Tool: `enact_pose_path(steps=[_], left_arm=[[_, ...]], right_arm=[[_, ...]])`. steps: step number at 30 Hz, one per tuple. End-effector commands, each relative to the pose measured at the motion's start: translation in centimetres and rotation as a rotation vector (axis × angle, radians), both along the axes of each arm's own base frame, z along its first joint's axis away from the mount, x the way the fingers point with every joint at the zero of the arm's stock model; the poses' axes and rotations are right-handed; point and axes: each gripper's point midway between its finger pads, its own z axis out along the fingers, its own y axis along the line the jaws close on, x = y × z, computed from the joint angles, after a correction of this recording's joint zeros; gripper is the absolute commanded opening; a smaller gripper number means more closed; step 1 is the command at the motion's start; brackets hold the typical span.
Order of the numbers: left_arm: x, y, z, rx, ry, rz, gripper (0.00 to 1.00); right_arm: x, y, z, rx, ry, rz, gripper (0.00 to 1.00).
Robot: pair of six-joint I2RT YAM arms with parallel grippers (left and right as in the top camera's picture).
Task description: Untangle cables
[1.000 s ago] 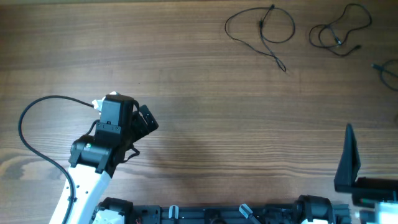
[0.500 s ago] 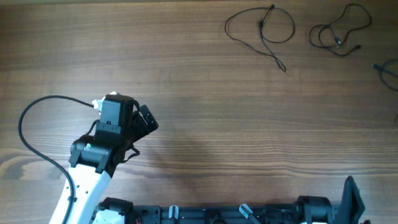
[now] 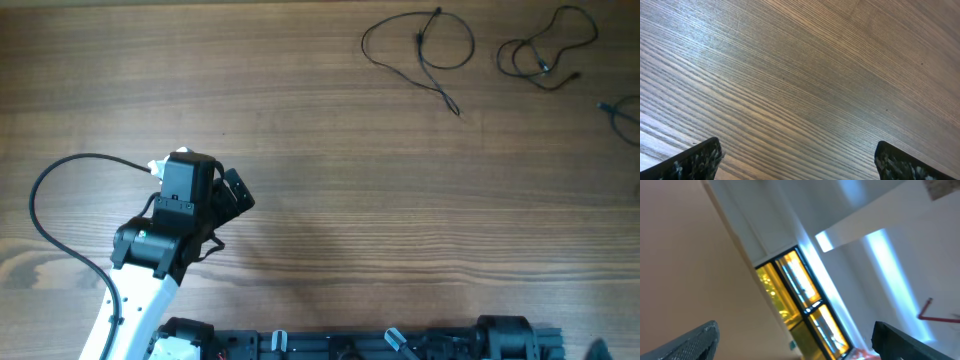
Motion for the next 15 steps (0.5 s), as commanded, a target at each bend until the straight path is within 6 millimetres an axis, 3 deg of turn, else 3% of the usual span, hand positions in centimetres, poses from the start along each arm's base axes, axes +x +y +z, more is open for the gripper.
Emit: enact_pose_path(steps=[1, 15], left_arm=[[0.08, 0.31, 0.09, 0.02, -0.007, -0.006, 1.0], [0.08, 0.31, 0.09, 0.02, -0.007, -0.006, 1.0]], right_arm=[[-2.5, -1.27, 0.98, 0.033, -0.069, -0.069, 1.0], [-3.26, -1.25, 0.67, 0.035, -0.077, -0.068, 1.0]])
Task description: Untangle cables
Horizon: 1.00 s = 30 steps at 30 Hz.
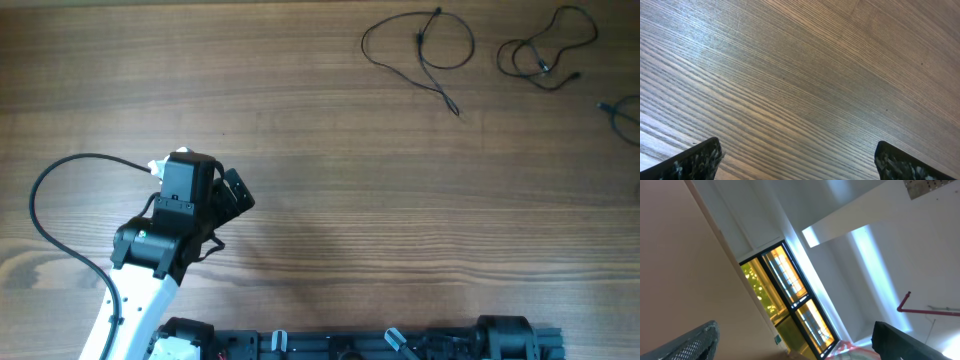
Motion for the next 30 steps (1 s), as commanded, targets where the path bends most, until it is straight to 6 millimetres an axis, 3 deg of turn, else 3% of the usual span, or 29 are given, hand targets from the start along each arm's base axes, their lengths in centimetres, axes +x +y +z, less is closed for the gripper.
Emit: enact_pose_path(steps=[1, 8, 13, 16, 22, 26, 27, 30], left_arm=[[0.1, 0.3, 0.1, 0.02, -0.007, -0.006, 1.0], [0.1, 0.3, 0.1, 0.02, -0.007, -0.006, 1.0], [0.1, 0.3, 0.1, 0.02, -0.007, -0.006, 1.0], [0.1, 0.3, 0.1, 0.02, -0.007, -0.006, 1.0], [0.1, 0.3, 0.1, 0.02, -0.007, -0.006, 1.0], [0.1, 0.3, 0.1, 0.02, -0.007, -0.006, 1.0], [0.1, 0.3, 0.1, 0.02, -0.007, -0.006, 1.0], [0.1, 0.3, 0.1, 0.02, -0.007, -0.006, 1.0]], right_arm=[[-1.8, -0.5, -0.1, 0.023, -0.042, -0.015, 1.0], [-1.7, -0.5, -0.2, 0.025, -0.038, -0.011, 1.0], [-1.9, -0.4, 0.3, 0.119, -0.053, 0.094, 1.0], [-0.6, -0.4, 0.2, 0.2, -0.039, 0.178, 1.0], [6.3, -0.6, -2.7, 0.4, 0.079, 0.353, 1.0], [11.7, -0.7, -6.6, 0.562, 0.241, 0.435, 1.0], [13.8, -0.8, -8.4, 0.654, 0.309, 0.48, 1.0], [16.7, -0.8, -11.6, 0.802, 0.408, 0.541, 1.0]])
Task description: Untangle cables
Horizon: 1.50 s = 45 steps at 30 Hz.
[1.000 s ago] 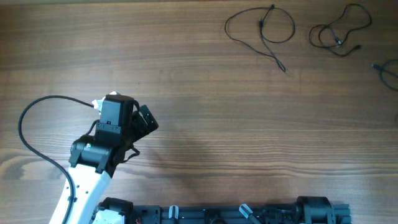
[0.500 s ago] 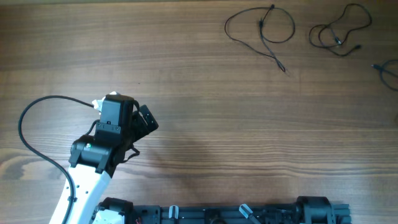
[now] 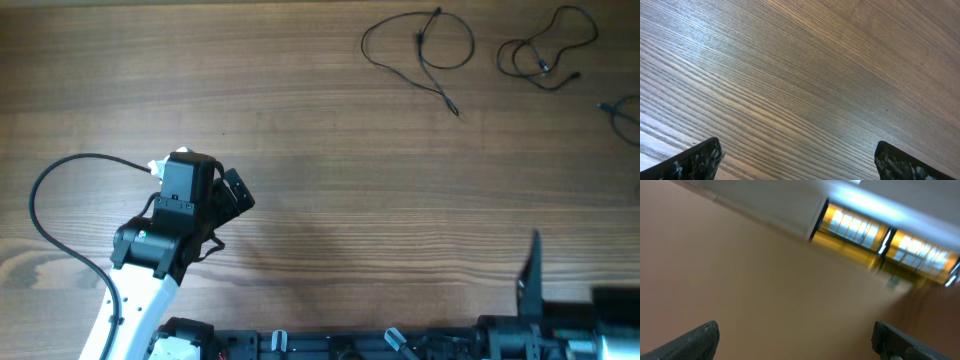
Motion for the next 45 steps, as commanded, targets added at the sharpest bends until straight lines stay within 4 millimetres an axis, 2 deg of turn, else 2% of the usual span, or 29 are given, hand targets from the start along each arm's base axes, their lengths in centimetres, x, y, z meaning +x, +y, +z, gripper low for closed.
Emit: enact_pose_path(steps=[1, 2, 9, 14, 16, 19, 25, 35, 38, 42, 45], left_arm=[[0.1, 0.3, 0.1, 0.02, -0.007, -0.005, 1.0], [0.1, 0.3, 0.1, 0.02, -0.007, -0.005, 1.0], [0.1, 0.3, 0.1, 0.02, -0.007, -0.005, 1.0], [0.1, 0.3, 0.1, 0.02, -0.007, -0.005, 1.0], [0.1, 0.3, 0.1, 0.02, -0.007, -0.005, 1.0], [0.1, 0.3, 0.1, 0.02, -0.007, -0.005, 1.0], [0.1, 0.3, 0.1, 0.02, -0.007, -0.005, 1.0], [0.1, 0.3, 0.1, 0.02, -0.007, -0.005, 1.0], [0.1, 0.3, 0.1, 0.02, -0.007, -0.005, 1.0], [0.1, 0.3, 0.1, 0.02, -0.007, -0.005, 1.0], [0.1, 0.3, 0.1, 0.02, -0.007, -0.005, 1.0]], right_arm=[[4.0, -0.4, -4.6, 0.273, 0.167, 0.124, 1.0], [5.3, -0.5, -6.4, 0.319, 0.218, 0.139, 1.0], [9.8, -0.5, -13.3, 0.466, 0.327, 0.191, 1.0], [11.8, -0.5, -17.7, 0.476, 0.375, 0.182, 1.0], [12.3, -0.5, -19.2, 0.538, 0.393, 0.205, 1.0], [12.8, -0.6, -20.7, 0.617, 0.401, 0.238, 1.0], [13.5, -0.7, -23.6, 0.618, 0.446, 0.217, 1.0], [13.8, -0.6, -25.2, 0.53, 0.501, 0.163, 1.0], [13.9, -0.7, -26.2, 0.536, 0.54, 0.152, 1.0], [13.9, -0.7, -28.6, 0.549, 0.636, 0.126, 1.0], [14.0, -0.7, -28.8, 0.551, 0.645, 0.121, 1.0]])
